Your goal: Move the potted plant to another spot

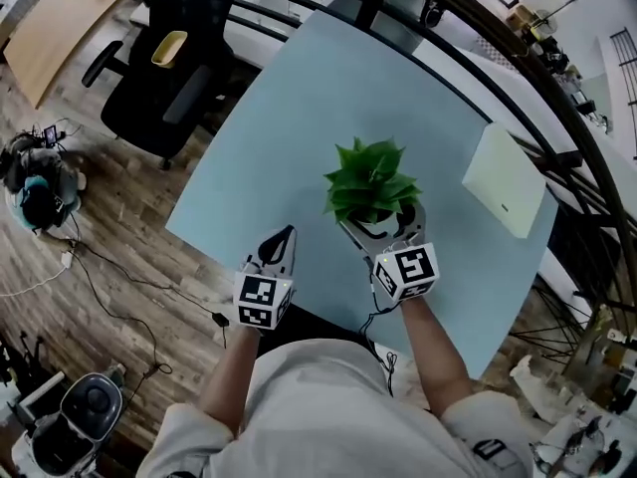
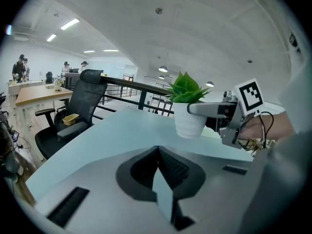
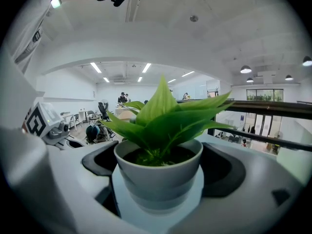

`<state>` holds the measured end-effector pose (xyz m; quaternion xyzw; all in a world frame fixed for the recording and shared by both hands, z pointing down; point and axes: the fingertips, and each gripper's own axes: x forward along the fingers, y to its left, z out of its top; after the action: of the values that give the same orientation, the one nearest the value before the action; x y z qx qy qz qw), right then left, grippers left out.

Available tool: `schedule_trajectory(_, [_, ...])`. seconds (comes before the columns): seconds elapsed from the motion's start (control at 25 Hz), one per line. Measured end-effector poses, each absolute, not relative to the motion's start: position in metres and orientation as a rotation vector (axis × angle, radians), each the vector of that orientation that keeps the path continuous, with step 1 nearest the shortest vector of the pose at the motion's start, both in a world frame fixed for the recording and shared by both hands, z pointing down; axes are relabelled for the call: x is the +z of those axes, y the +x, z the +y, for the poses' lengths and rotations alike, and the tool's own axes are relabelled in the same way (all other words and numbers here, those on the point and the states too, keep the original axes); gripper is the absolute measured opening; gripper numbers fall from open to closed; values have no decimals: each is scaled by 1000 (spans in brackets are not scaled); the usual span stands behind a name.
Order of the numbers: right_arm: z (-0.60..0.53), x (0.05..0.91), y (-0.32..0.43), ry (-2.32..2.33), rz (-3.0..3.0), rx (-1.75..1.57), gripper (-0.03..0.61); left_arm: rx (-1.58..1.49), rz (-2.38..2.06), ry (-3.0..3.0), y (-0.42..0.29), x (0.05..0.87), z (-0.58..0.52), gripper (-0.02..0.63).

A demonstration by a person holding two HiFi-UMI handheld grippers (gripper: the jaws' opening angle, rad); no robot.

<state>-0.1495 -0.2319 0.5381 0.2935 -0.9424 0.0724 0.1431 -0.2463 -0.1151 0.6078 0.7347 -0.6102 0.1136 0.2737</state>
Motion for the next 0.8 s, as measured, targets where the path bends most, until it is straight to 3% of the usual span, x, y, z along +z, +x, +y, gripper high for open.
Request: schedule_trajectory(0.8, [-324, 620, -187, 833, -2704, 293, 525, 416, -1600, 1847, -251, 674, -158, 12])
